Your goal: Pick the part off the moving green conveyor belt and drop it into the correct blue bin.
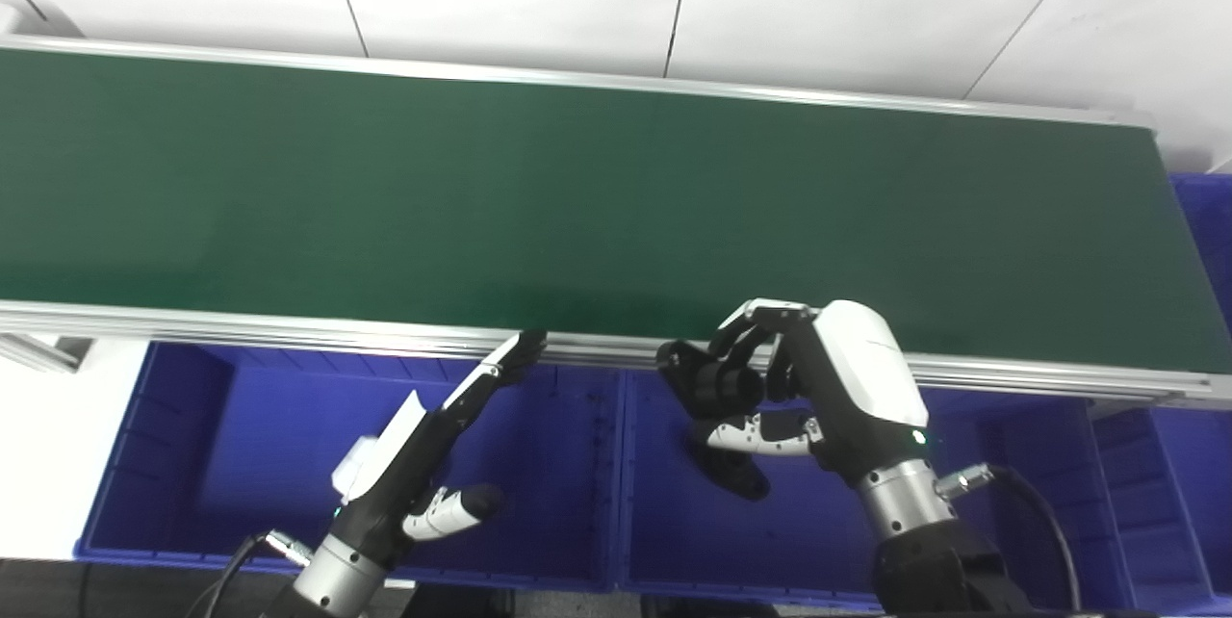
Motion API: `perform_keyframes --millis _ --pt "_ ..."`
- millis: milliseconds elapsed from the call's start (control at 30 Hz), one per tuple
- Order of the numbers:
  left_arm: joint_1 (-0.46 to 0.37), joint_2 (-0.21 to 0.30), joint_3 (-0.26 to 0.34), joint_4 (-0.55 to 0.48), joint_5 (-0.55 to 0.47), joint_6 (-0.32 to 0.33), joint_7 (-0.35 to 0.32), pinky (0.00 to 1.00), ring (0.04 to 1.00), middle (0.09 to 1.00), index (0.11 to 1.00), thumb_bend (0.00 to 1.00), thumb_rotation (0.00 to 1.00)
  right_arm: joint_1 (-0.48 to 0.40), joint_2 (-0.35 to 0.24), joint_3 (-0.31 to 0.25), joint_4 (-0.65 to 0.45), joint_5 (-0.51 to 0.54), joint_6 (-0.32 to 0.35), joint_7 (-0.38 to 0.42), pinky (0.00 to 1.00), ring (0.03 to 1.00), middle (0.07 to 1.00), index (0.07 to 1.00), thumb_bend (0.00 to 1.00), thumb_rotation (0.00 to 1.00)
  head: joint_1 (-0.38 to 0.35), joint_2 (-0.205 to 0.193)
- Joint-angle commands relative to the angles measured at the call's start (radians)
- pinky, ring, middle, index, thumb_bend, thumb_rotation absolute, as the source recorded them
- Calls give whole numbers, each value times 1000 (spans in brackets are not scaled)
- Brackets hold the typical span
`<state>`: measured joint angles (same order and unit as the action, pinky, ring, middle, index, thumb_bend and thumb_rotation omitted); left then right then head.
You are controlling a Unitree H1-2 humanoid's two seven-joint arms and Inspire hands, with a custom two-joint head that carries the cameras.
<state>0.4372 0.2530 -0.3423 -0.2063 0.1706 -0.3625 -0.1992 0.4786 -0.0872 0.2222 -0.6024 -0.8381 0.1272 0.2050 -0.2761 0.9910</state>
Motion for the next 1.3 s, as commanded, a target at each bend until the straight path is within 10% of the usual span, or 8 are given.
perform_keyframes --millis 0,300,833,933,967,1067,1267 --pt "-7 -13 4 -45 -21 6 -4 922 950 963 965 823 1000 24 -16 -9 9 57 -90 -75 174 242 473 487 526 0 10 2" --pt "-25 -26 19 -48 -60 27 -12 915 950 964 970 837 1000 12 -91 3 82 63 -85 -61 223 298 413 520 518 0 32 5" --pt "-66 -37 67 -18 -63 16 -12 907 949 966 966 788 990 -123 -121 85 185 -257 13 164 159 230 470 491 524 0 14 -1" --pt "-69 -39 66 -12 -63 12 -13 898 944 963 964 782 987 -134 -129 102 166 -323 41 262 303 388 484 494 517 5 12 -2" --pt "-69 -39 66 -12 -64 15 -14 904 948 966 966 785 987 -136 -130 106 159 -341 46 288 431 509 571 626 475 350 12 -2" --pt "-74 -37 65 -6 -60 12 -16 908 951 969 970 782 993 -146 -138 115 134 -363 62 394 611 686 714 733 463 739 10 -3" --pt "-76 -38 67 3 -66 4 -15 901 946 966 968 775 992 -153 -144 127 56 -493 63 591 973 862 840 818 526 996 4 -9"
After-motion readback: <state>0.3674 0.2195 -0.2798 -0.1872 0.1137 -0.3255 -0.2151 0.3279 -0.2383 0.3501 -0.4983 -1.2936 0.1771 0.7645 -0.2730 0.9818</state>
